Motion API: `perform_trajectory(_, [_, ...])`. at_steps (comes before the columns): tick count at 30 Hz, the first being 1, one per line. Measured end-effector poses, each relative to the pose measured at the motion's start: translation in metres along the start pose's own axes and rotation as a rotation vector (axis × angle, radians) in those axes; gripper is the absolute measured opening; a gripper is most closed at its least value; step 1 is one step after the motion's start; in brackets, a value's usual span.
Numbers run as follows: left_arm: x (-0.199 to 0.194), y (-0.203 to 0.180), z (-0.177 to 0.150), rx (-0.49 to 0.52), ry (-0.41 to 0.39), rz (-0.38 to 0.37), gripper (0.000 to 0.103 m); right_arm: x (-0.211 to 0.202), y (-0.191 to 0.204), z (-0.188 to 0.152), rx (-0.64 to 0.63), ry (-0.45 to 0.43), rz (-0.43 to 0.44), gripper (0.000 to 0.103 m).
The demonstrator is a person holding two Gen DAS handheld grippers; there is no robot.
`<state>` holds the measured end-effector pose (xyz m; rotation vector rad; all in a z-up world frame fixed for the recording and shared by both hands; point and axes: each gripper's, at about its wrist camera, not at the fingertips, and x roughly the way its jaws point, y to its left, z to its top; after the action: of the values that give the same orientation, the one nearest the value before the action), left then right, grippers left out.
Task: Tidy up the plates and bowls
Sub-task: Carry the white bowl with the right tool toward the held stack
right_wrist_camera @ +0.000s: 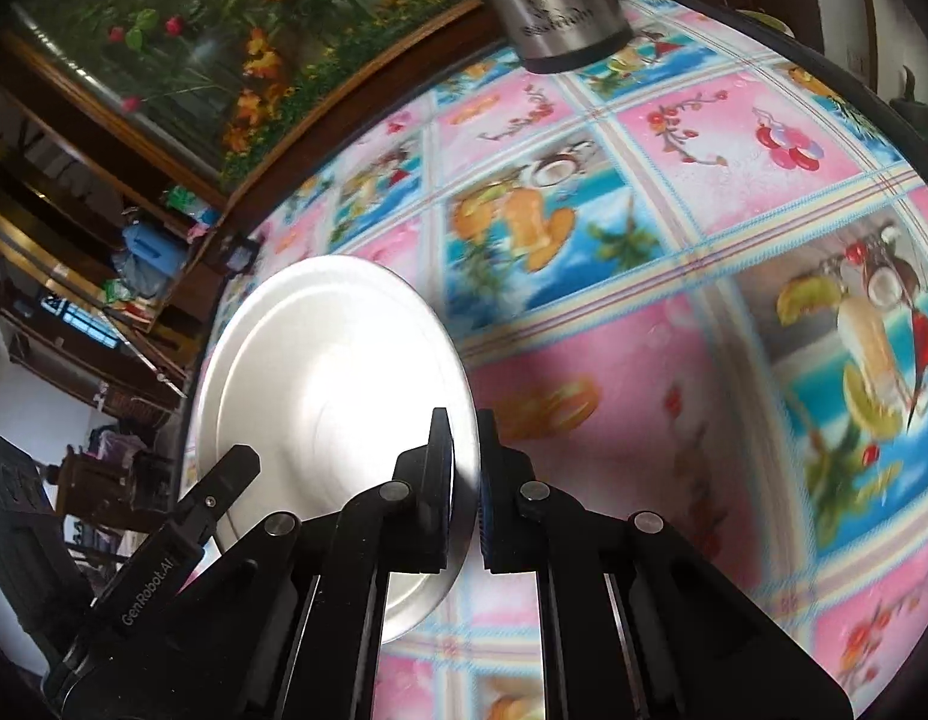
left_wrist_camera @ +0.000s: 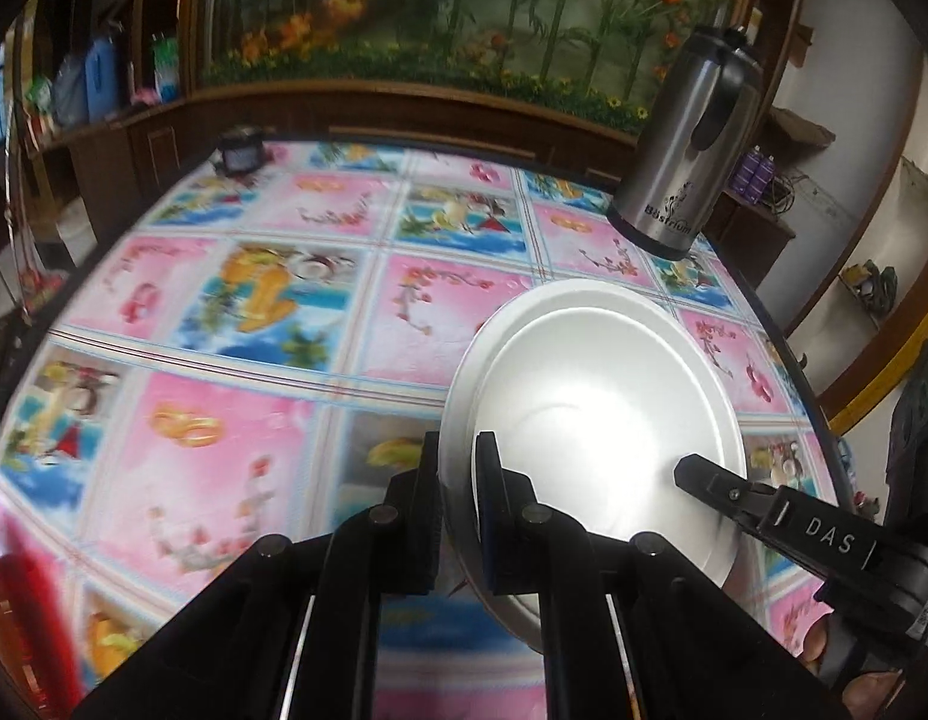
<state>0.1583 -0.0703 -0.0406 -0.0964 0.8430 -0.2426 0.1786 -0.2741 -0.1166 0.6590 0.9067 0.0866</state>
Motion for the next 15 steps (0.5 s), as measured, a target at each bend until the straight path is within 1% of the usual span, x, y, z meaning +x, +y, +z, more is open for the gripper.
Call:
perform_trajectory(8, [-0.063,0.037,-0.015,-0.007,-0.094,0.055,0.008,-0.016,0.047,-0.034,-0.057,0.001,0.075,0.007])
perform_trajectory(15, [-0.110,0.077,-0.029,-0.060,-0.158,0.093,0.009,-0.030,0.101,-0.060,-0.143,-0.005,0.118,0.007])
